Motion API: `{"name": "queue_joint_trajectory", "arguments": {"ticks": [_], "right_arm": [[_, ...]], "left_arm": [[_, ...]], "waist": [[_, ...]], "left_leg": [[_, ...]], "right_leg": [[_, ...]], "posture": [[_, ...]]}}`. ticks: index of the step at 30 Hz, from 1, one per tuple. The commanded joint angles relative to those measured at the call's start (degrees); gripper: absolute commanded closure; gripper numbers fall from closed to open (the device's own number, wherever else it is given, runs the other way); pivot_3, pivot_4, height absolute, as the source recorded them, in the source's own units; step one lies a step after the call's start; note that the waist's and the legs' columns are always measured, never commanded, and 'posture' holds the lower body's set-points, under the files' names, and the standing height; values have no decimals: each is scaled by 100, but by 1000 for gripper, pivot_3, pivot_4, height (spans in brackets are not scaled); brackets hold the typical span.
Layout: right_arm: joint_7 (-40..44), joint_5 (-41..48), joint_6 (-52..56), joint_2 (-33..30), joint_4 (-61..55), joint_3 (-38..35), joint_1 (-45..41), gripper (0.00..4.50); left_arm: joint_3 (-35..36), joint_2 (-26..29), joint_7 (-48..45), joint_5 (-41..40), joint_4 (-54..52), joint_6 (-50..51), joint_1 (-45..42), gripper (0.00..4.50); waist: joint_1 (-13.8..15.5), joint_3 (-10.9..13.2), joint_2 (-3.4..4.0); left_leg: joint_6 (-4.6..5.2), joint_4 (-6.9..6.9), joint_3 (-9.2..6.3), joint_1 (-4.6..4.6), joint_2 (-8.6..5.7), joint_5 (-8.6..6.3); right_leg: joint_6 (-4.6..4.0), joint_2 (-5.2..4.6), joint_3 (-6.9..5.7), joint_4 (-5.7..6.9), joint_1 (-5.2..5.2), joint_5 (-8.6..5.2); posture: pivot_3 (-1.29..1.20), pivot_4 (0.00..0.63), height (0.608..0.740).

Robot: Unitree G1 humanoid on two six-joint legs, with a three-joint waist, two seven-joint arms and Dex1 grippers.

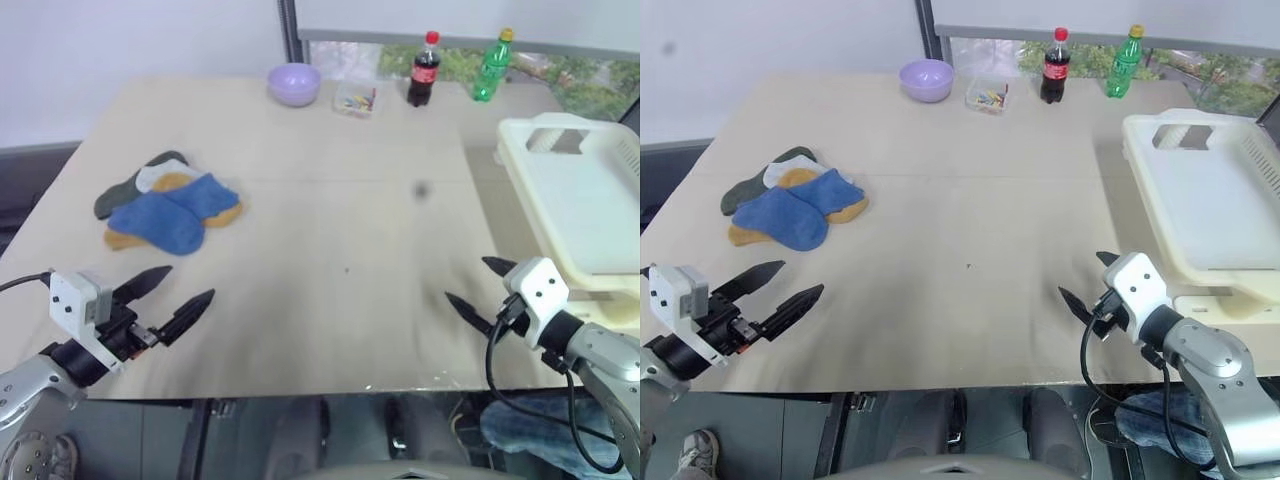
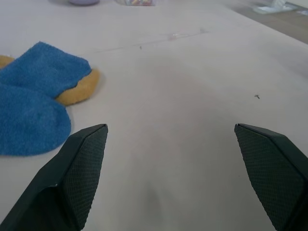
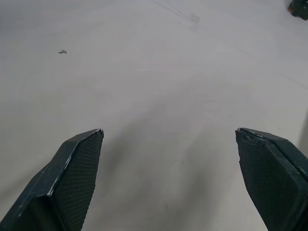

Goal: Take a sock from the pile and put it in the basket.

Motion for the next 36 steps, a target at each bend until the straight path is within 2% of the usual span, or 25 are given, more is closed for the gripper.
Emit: {"name": "queue_joint_trajectory", "arguments": {"ticks": [1,6,11,16,22,28,29,31,32,34,36], "right_arm": [[-21,11,-99,-38,-158,-72,-100,6],[-38,-50,-252,18,31,131,-348,6],[57,-4,-535,174,325,467,-784,6],[815,172,-1085,407,1073,1211,-1839,6],[1702,236,-1858,777,2366,1734,-3296,6],[2089,292,-2160,1094,2728,1965,-3701,6],[2114,288,-2179,1115,2735,1987,-3717,0],[2125,287,-2187,1144,2736,1988,-3730,0],[2111,294,-2173,1155,2733,1967,-3730,0],[2075,288,-2159,1148,2718,1923,-3712,0],[2048,263,-2167,1127,2733,1891,-3695,0]], "left_arm": [[122,68,37,-77,-137,31,-92,0],[-110,-22,376,159,-250,120,-188,0],[-263,-153,1108,463,-224,282,-506,0],[-537,-125,2309,935,-134,1152,-1122,0],[-1277,-216,3224,1771,630,1547,-2328,0],[-1825,-267,3567,2471,1685,1632,-3003,0],[-1872,-310,3589,2525,1798,1597,-3088,506],[-1933,-382,3513,2543,1878,1494,-3180,1179],[-1945,-405,3469,2549,1887,1439,-3200,1797],[-1904,-467,3396,2525,1882,1357,-3218,2575],[-1875,-485,3323,2518,1881,1326,-3223,3646]], "waist": [[1,0,0],[1,-1,-2],[3,-2,-4],[-12,0,-4],[10,0,-6],[2,0,-9],[3,0,-10],[4,0,-10],[4,0,-10],[0,0,-10],[-2,0,-10]], "left_leg": [[0,0,0,0,0,0],[0,4,-1,3,1,1],[0,2,0,-1,-1,1],[1,5,-1,9,0,1],[1,9,-9,9,-17,3],[0,3,-14,0,-25,2],[0,0,-14,0,-25,2],[0,0,-18,-1,-24,2],[0,0,-19,1,-24,2],[0,1,-18,2,-24,2],[0,3,-15,4,-20,3]], "right_leg": [[0,0,0,0,0,0],[14,1,1,7,1,-7],[-3,4,4,6,0,3],[-1,15,5,13,4,3],[-4,25,-1,19,13,5],[19,18,0,12,10,20],[19,16,-2,12,8,20],[19,14,-7,14,8,20],[19,13,-7,19,8,20],[18,12,-6,19,8,20],[18,7,-4,22,8,21]], "posture": [[0,150,740],[0,150,740],[0,150,740],[0,150,740],[0,150,740],[0,150,740],[0,150,740],[0,150,740],[0,150,740],[0,150,740],[0,150,740]]}}
